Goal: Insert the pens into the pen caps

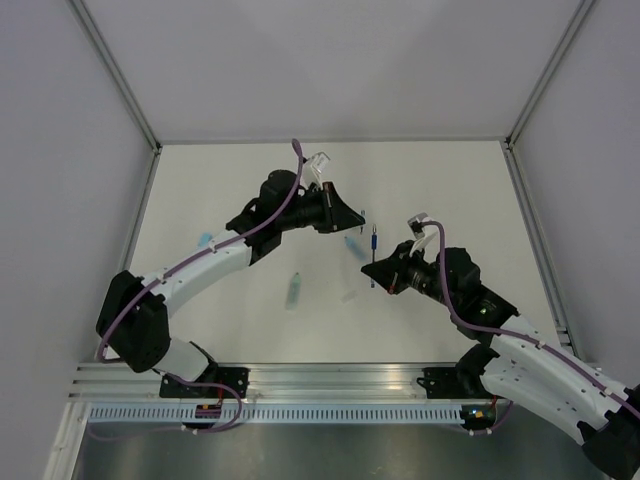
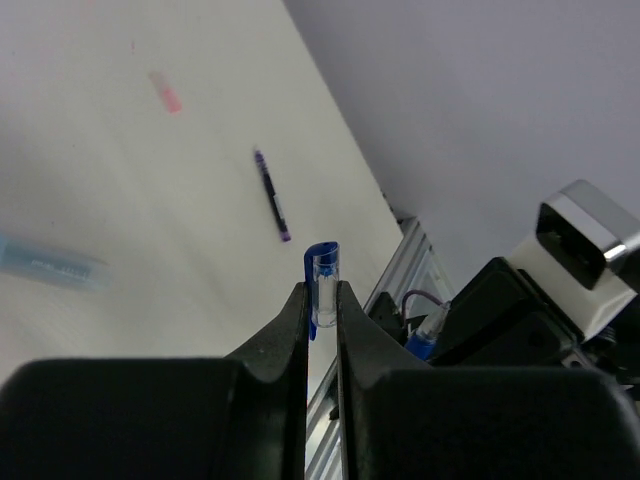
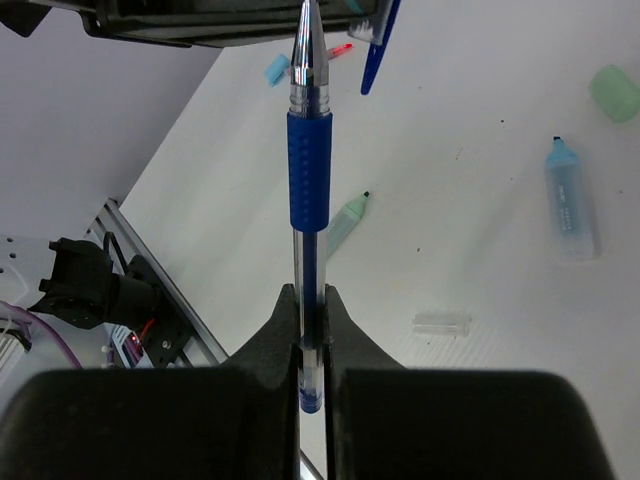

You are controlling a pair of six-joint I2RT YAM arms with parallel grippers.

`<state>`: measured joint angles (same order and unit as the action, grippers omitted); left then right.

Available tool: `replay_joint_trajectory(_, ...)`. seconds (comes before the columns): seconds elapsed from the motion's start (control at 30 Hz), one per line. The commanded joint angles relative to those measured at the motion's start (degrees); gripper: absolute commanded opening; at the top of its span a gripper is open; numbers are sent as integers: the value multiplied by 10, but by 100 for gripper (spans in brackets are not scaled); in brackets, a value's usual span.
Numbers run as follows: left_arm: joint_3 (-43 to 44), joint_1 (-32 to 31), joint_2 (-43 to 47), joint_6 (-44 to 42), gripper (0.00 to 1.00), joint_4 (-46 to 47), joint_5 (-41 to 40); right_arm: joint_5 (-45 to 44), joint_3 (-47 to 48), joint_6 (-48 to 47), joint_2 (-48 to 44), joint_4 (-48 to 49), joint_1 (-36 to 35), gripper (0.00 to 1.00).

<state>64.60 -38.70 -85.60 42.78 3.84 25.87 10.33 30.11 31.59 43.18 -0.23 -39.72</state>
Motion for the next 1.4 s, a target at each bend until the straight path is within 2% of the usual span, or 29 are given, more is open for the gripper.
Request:
replay_joint_trajectory(0.0, -43, 0, 41, 54, 2, 142, 8, 21, -8, 14, -13, 45, 1, 0)
replay_joint_trajectory(0.47, -96, -1, 76, 62, 2, 241, 1, 52, -5, 34, -6, 76, -3, 0)
replay_joint_trajectory(1.37, -105, -1, 126, 28, 2, 203, -15, 51, 4, 44, 25, 102, -33, 0)
